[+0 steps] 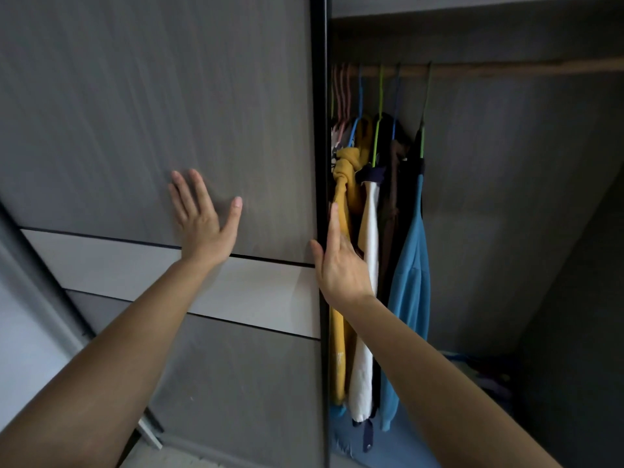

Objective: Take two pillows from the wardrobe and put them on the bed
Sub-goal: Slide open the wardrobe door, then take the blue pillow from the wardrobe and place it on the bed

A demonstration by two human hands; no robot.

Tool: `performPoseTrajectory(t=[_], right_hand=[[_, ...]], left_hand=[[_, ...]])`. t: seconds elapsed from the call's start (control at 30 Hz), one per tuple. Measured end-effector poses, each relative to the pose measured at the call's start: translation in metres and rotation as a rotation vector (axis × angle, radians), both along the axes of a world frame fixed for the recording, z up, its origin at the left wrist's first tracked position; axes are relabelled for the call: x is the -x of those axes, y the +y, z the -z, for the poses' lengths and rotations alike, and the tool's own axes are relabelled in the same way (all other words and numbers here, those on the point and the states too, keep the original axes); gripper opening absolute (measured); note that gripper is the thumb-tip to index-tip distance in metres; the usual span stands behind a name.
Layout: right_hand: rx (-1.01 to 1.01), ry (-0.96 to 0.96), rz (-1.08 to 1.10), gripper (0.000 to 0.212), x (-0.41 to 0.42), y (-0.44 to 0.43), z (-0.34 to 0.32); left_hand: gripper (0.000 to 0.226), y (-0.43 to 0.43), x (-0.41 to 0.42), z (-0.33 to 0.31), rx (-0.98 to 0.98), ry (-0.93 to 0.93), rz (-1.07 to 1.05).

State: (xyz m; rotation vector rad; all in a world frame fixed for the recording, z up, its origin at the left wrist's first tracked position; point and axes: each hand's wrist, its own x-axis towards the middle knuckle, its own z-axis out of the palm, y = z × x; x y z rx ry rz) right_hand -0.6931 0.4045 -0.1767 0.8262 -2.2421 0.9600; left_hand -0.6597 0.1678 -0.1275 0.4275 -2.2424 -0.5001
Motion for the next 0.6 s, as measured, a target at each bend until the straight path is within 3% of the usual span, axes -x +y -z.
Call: performPoseTrajectory(t=[0.23,0.37,0.47,0.6], right_hand=[[-0.077,-0.026,0.060,0.071,-0.002,0.005,-0.003],[-0.260,0.119,0.146,0.064,0.001,0.033,-0.001],[-0.388,0.191,0.190,0.059,0.004,0.079,0.017],[-0.475,0.138,0.351,0.063,0.001,0.156,0.045]], left_hand=[[0.089,0.001,-0.002,-0.001,-0.002,0.016,0.007],[0.076,0.027,-0.011,0.004,-0.028,0.069,0.033],[0.067,0.068,-0.019,0.021,0.195,0.114,0.132],[0.063,0.147,-0.016,0.050,0.426,0.140,0.399]])
